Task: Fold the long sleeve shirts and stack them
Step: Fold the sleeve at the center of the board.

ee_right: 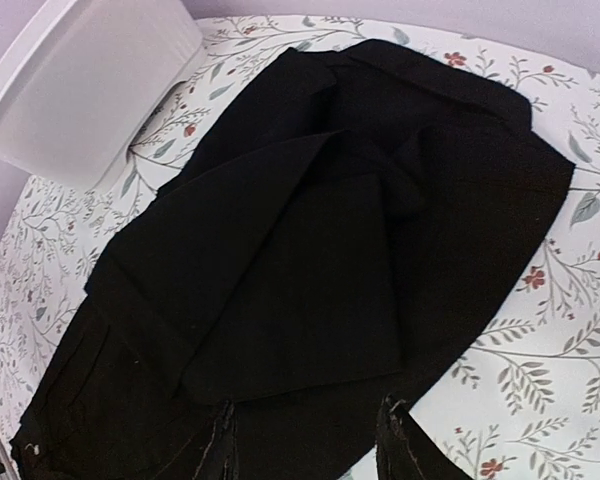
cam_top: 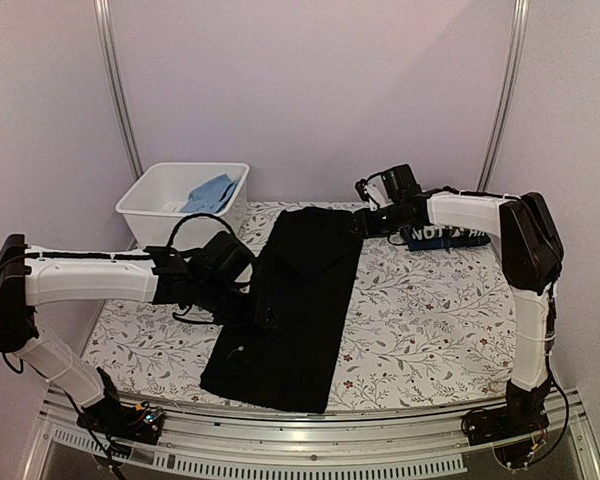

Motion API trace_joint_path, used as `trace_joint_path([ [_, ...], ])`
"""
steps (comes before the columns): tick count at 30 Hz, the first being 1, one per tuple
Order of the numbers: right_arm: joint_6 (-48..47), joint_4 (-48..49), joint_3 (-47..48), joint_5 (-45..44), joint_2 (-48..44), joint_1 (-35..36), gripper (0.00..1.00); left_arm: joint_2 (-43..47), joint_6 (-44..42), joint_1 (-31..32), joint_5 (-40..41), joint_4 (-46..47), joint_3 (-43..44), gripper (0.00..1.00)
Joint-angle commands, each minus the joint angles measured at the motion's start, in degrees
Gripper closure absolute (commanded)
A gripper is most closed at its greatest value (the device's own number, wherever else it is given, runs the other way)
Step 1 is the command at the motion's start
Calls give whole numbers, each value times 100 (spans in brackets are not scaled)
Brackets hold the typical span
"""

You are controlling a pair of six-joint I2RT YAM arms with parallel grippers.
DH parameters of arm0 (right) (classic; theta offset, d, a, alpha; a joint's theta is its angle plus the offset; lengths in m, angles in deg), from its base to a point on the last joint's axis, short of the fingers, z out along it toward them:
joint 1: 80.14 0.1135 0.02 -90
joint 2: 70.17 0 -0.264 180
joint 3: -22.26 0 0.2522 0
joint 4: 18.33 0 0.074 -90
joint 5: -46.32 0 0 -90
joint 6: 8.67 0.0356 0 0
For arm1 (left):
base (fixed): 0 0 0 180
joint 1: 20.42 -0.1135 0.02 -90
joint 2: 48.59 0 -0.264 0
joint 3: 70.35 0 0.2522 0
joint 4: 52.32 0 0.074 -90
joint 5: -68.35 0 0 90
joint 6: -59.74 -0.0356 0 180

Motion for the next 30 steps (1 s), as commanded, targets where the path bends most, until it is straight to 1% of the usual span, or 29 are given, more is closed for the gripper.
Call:
trace_joint_path([
  [1,-797,149,-82,-569,324,41,53,82,-87,-94,-59,-47,139,50],
  [4,-1030,272,-206,-1003,357,113,52,135,-86,-110,-51,-63,100,50],
  [7,-1518,286,-275,-1641,382,378,49,183,-100,-146,-55,-104,81,50],
  [12,-2161,624,-549,-2624,438,813,44,307,-113,-197,-33,-109,10,50],
  [16,-2509,998,-829,-3093,465,975,41,434,-89,-224,-24,-111,-80,50],
  [22,-2759,1543,-1116,-3658,510,1134,35,606,-47,-277,-8,-107,-211,49],
  [26,-2850,1882,-1075,-4120,632,1180,35,645,-40,-295,-15,-130,-200,49],
  [30,-2922,2079,-1022,-4181,749,1204,40,693,-13,-292,4,-146,-221,49],
])
